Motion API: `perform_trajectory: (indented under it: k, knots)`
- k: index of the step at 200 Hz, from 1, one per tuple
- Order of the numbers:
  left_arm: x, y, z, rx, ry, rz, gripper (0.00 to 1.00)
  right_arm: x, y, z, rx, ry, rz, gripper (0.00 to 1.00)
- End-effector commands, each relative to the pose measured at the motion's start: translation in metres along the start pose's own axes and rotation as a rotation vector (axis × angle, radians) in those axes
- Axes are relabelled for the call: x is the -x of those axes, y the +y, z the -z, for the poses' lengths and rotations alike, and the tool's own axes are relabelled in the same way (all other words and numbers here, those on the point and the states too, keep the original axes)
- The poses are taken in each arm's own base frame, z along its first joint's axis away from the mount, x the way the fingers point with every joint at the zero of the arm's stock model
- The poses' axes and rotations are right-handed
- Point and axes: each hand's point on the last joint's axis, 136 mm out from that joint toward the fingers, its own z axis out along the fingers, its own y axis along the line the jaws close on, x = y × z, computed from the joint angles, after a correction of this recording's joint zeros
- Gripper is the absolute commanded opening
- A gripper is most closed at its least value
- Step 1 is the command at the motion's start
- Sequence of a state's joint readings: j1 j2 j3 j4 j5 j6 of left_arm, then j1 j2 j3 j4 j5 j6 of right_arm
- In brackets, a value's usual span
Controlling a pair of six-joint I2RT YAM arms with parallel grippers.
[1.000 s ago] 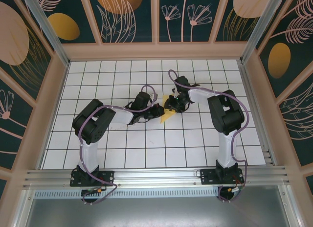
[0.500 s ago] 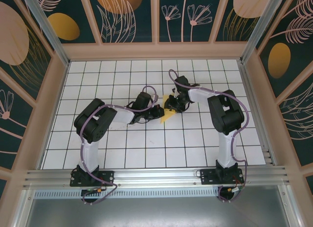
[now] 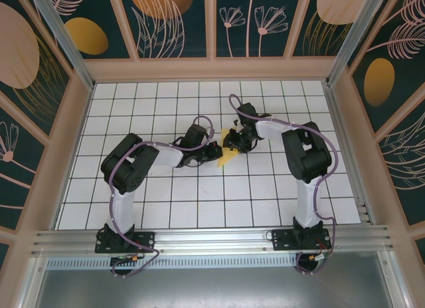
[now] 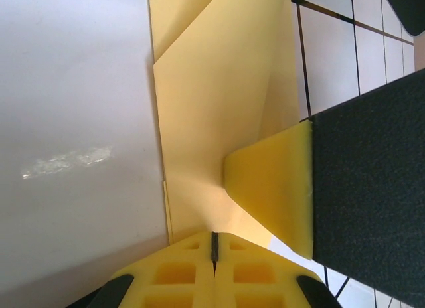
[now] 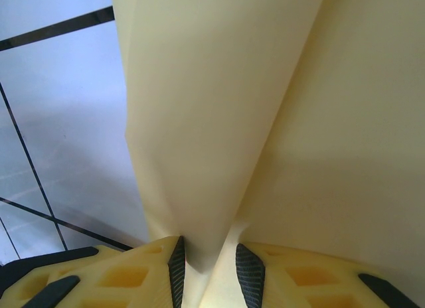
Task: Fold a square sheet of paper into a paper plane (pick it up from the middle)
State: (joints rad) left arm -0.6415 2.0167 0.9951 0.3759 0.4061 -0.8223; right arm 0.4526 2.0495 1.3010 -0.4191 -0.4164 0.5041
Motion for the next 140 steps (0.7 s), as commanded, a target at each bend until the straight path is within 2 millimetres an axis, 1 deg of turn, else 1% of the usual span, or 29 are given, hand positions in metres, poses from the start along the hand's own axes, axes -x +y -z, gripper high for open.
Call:
perform_trajectory:
  k: [1, 30, 42, 51, 65, 73, 85, 108, 118, 119, 132, 140]
  knots:
    - [-0.003, 0.015, -0.005, 0.064, 0.01, 0.0, 0.04, -0.056, -0.104, -0.06, -0.328, 0.161, -0.097, 0.35]
    - [-0.005, 0.022, -0.004, 0.099, 0.014, 0.01, 0.03, -0.055, -0.102, -0.059, -0.322, 0.158, -0.095, 0.35]
    - [-0.005, 0.026, -0.004, 0.117, 0.016, 0.015, 0.03, -0.051, -0.098, -0.058, -0.308, 0.15, -0.093, 0.35]
    - [-0.007, 0.031, -0.003, 0.138, 0.02, 0.021, 0.02, -0.047, -0.092, -0.055, -0.289, 0.142, -0.089, 0.35]
    - [-0.01, 0.035, -0.003, 0.155, 0.027, 0.026, 0.02, -0.033, -0.073, -0.045, -0.237, 0.107, -0.071, 0.36]
    - [-0.011, 0.037, -0.002, 0.162, 0.03, 0.026, 0.01, -0.024, -0.06, -0.036, -0.197, 0.078, -0.058, 0.36]
    - [-0.013, 0.04, -0.002, 0.175, 0.036, 0.03, 0.0, -0.006, -0.037, -0.018, -0.126, 0.023, -0.032, 0.37]
    - [-0.018, 0.045, -0.002, 0.188, 0.048, 0.031, 0.0, 0.024, 0.004, 0.027, 0.029, -0.099, 0.019, 0.37]
    - [-0.019, 0.045, -0.001, 0.187, 0.05, 0.028, 0.0, 0.03, 0.017, 0.043, 0.088, -0.138, 0.045, 0.37]
    - [-0.019, 0.045, -0.001, 0.187, 0.051, 0.029, 0.0, 0.031, 0.02, 0.047, 0.101, -0.147, 0.051, 0.37]
    - [-0.02, 0.047, -0.001, 0.192, 0.052, 0.03, 0.0, 0.034, 0.028, 0.06, 0.155, -0.178, 0.076, 0.36]
    - [-0.02, 0.047, -0.001, 0.192, 0.053, 0.028, 0.0, 0.032, 0.03, 0.063, 0.181, -0.187, 0.096, 0.35]
